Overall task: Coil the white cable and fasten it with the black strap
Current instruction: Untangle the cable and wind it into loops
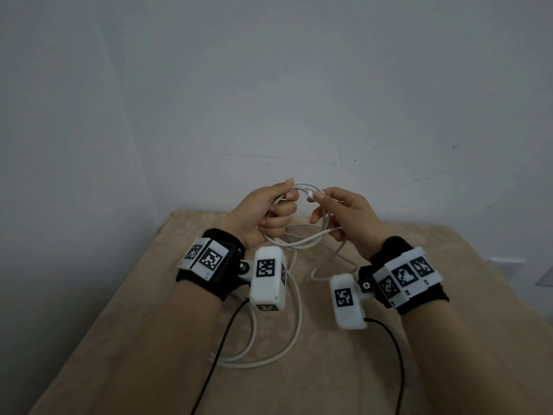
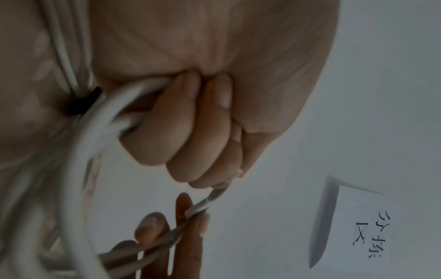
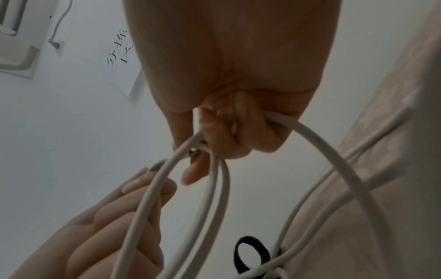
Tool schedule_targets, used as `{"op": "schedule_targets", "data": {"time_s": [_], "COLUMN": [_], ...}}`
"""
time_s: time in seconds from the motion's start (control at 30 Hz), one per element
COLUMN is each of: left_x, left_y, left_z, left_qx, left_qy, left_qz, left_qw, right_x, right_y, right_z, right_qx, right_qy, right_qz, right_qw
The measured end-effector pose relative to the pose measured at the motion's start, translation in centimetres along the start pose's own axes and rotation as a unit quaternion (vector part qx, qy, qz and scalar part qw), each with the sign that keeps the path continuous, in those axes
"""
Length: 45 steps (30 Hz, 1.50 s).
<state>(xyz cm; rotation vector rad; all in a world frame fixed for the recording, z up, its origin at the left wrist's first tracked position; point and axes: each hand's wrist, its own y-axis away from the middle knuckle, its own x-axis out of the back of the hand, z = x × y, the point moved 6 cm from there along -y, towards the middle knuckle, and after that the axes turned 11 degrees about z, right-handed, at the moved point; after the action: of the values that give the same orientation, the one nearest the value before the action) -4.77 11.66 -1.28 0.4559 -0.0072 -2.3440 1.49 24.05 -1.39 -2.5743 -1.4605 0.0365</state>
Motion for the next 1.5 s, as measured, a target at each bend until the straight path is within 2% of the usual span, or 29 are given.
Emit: {"op": "schedule_targets", "data": {"time_s": [0.2, 0.33, 0.47, 0.57, 0.7, 0.8, 0.9, 1.1, 1.23, 1.33, 1.5], "left_x": [0.8, 0.8, 0.0, -1.0, -1.4, -1.0, 0.1, 3.3, 6.5, 8.0, 5.6], "left_y": [-0.4, -0.4, -0.5, -0.6, -0.6, -0.7, -0.8, -0.2, 0.7, 1.0, 0.5], "left_z": [-0.1, 0.2, -0.2, -0.6, -0.8, -0.8, -0.3, 1.8, 3.7, 4.1, 2.8], "left_qx": [-0.062, -0.08, -0.033, 0.008, 0.016, 0.014, -0.018, -0.09, -0.132, -0.138, -0.069], "left_qy": [-0.066, -0.078, 0.046, 0.17, 0.206, 0.184, 0.18, 0.24, 0.283, 0.312, 0.255], "left_qz": [0.075, 0.09, 0.031, -0.019, -0.043, -0.017, 0.034, 0.088, 0.102, 0.084, -0.023], "left_qw": [0.993, 0.99, 0.998, 0.985, 0.978, 0.983, 0.983, 0.963, 0.944, 0.936, 0.964], "right_x": [-0.1, -0.1, 0.2, 0.4, 0.4, 0.6, 0.5, -0.1, 1.8, 3.7, 4.2], "right_y": [-0.1, 0.0, -0.1, -0.4, -0.5, -0.6, -0.6, 0.0, 0.1, -0.3, -0.7], "right_z": [-0.4, -0.4, -0.3, -0.1, 0.2, 0.3, 0.6, 0.7, 0.4, 0.2, 0.2], "right_qx": [0.033, 0.032, 0.033, 0.02, 0.014, 0.023, 0.013, 0.023, 0.029, 0.055, 0.066], "right_qy": [0.006, 0.005, -0.014, -0.046, -0.048, -0.012, 0.017, 0.124, 0.163, 0.197, 0.2], "right_qz": [0.002, -0.008, 0.013, 0.042, 0.059, 0.053, 0.041, -0.044, -0.021, 0.014, 0.052], "right_qw": [0.999, 0.999, 0.999, 0.998, 0.997, 0.998, 0.999, 0.991, 0.986, 0.979, 0.976]}}
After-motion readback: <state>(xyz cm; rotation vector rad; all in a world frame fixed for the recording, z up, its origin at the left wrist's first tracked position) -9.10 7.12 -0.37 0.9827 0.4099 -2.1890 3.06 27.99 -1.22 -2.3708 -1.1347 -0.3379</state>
